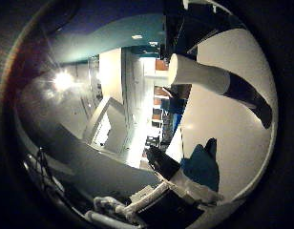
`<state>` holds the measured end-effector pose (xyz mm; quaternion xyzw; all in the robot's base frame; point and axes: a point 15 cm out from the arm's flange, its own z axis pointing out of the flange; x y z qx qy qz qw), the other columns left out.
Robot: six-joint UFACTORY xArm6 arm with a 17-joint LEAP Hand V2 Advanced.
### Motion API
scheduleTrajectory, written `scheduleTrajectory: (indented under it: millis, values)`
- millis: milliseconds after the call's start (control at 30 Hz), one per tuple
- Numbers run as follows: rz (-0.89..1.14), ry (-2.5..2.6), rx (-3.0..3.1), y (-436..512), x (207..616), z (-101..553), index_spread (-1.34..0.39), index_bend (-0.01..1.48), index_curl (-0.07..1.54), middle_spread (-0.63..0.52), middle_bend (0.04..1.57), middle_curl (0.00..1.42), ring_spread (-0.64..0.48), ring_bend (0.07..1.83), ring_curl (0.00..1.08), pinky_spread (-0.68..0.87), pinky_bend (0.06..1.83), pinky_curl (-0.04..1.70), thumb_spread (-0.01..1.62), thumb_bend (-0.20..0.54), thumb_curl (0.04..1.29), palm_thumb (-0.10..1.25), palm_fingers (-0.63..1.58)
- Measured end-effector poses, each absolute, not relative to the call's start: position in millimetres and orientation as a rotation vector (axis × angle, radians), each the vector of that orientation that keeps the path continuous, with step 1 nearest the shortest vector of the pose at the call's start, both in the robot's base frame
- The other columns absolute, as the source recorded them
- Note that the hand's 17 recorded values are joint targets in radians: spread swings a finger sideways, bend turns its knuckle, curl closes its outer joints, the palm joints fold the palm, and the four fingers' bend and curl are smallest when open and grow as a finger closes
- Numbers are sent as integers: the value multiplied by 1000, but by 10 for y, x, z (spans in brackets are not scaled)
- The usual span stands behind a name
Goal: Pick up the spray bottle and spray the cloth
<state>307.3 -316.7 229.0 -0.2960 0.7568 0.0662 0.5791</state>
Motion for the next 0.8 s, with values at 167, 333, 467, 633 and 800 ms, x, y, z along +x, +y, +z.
scheduleTrajectory:
  millis: [167, 333, 467, 633, 800]
  values:
    - [171, 1769, -709, -3080, 3245, 2212, -76, 146, 258, 224, 252, 350, 259, 320, 263, 351, 348, 313, 1006, -26, 312, 558, 70]
    - [187, 1772, -706, -3042, 3430, 2078, -76, 144, 254, 215, 259, 354, 243, 332, 268, 350, 351, 315, 1003, -24, 313, 565, 74]
    - [175, 1782, -704, -3058, 3538, 1954, -71, 147, 255, 201, 270, 358, 229, 343, 271, 341, 350, 316, 1000, -24, 313, 573, 97]
    - [160, 1776, -726, -3102, 3817, 1940, -74, 145, 255, 172, 289, 367, 208, 380, 283, 321, 351, 315, 990, -23, 317, 593, 136]
    - [155, 1771, -754, -3120, 4066, 1954, -87, 147, 257, 101, 342, 389, 175, 451, 300, 295, 356, 310, 979, -21, 320, 616, 236]
